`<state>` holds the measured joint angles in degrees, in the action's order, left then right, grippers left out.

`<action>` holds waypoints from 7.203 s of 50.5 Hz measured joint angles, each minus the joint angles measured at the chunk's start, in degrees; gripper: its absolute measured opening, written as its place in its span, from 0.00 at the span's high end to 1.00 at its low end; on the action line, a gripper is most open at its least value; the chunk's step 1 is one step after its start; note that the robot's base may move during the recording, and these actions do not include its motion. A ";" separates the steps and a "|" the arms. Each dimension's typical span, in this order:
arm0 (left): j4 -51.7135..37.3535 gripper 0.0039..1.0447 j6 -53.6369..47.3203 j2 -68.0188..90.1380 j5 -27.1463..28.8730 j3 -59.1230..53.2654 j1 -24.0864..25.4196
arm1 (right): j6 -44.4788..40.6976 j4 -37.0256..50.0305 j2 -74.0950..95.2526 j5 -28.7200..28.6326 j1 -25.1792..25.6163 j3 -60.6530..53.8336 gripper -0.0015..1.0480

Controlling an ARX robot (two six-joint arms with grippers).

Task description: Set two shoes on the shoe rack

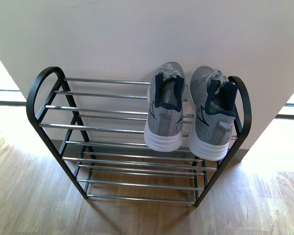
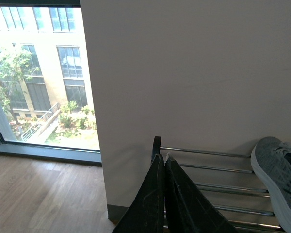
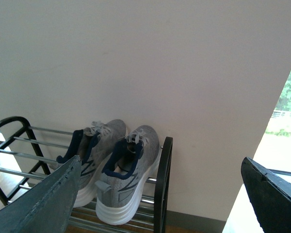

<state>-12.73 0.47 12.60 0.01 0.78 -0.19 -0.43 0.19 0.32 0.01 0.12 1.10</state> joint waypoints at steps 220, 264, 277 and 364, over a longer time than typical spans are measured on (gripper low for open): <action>12.74 0.09 -0.22 -11.67 -0.04 0.02 0.09 | 0.15 -0.20 -0.07 0.11 -0.09 -0.02 0.09; 12.76 0.09 -0.22 -11.67 -0.02 0.02 0.09 | 0.28 -0.24 -0.09 -0.04 -0.09 -0.02 0.09; 12.76 0.09 -0.22 -11.67 0.11 0.02 0.09 | 0.28 -0.24 -0.07 -0.17 -0.09 0.00 0.09; 12.76 0.09 -0.24 -11.67 -0.02 0.02 0.09 | 0.42 -0.28 -0.15 0.00 -0.09 -0.02 0.09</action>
<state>0.03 0.23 0.93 -0.01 0.80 -0.10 -0.01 -0.10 0.16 0.01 0.03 1.08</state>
